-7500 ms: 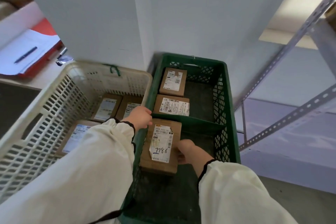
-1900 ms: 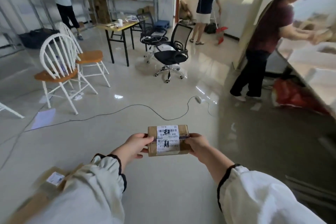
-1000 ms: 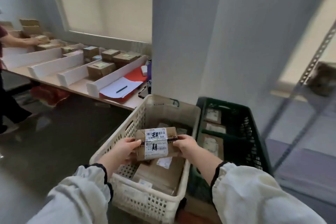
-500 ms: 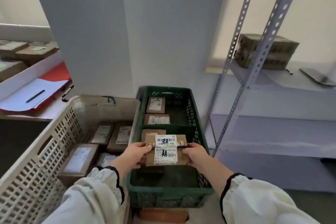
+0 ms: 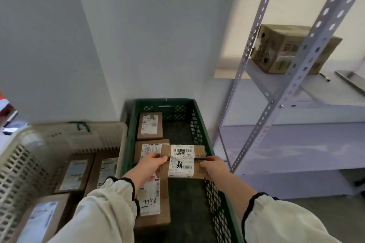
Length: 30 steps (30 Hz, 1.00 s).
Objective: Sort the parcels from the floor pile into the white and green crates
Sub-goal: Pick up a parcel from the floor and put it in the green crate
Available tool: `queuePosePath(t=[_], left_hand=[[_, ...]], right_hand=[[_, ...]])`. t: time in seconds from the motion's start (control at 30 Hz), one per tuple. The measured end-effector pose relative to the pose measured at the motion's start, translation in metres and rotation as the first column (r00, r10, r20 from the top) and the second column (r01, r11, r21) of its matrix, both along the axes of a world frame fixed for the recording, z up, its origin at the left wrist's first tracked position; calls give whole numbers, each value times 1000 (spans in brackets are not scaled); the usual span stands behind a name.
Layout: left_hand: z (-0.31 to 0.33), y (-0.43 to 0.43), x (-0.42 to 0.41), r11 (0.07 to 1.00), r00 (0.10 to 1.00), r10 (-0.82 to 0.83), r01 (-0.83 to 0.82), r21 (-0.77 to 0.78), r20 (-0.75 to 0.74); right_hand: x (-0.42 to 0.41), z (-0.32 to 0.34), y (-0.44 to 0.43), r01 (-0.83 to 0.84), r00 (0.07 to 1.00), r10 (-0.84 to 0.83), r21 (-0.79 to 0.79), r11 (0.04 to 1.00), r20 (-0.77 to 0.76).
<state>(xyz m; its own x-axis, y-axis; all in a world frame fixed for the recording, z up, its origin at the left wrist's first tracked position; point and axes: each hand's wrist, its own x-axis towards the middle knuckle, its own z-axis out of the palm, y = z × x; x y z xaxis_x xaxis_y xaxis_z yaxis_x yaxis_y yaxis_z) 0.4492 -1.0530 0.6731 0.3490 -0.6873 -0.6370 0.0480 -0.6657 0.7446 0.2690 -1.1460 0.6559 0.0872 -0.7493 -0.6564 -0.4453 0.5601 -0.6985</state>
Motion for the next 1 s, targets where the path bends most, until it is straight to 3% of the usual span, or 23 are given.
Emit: queuePosePath(t=[0.3,0.53,0.7,0.8,1.0], left_hand=[[-34,-12,6,994,999,-42,45,104,-25],[-53,-24,-20,989,998,-55,53,138,18],[-70,-30,-28,976,971,-152,117,184,187],[-83,-32,-27,972,937,-188,134,194,294],[-94,-40,-26,961,817,-261,169,218,514]], right_hand=[[9,-36,-13,1,995,7,78,997,-100],[1,-40,-14,-145,966,135,-27,989,-219],[-2,-51,-12,-401,853,368,-15,916,-370],[5,-57,-8,-451,787,406,16,892,-465],[8,-76,-4,-549,731,473,-13,836,-491]])
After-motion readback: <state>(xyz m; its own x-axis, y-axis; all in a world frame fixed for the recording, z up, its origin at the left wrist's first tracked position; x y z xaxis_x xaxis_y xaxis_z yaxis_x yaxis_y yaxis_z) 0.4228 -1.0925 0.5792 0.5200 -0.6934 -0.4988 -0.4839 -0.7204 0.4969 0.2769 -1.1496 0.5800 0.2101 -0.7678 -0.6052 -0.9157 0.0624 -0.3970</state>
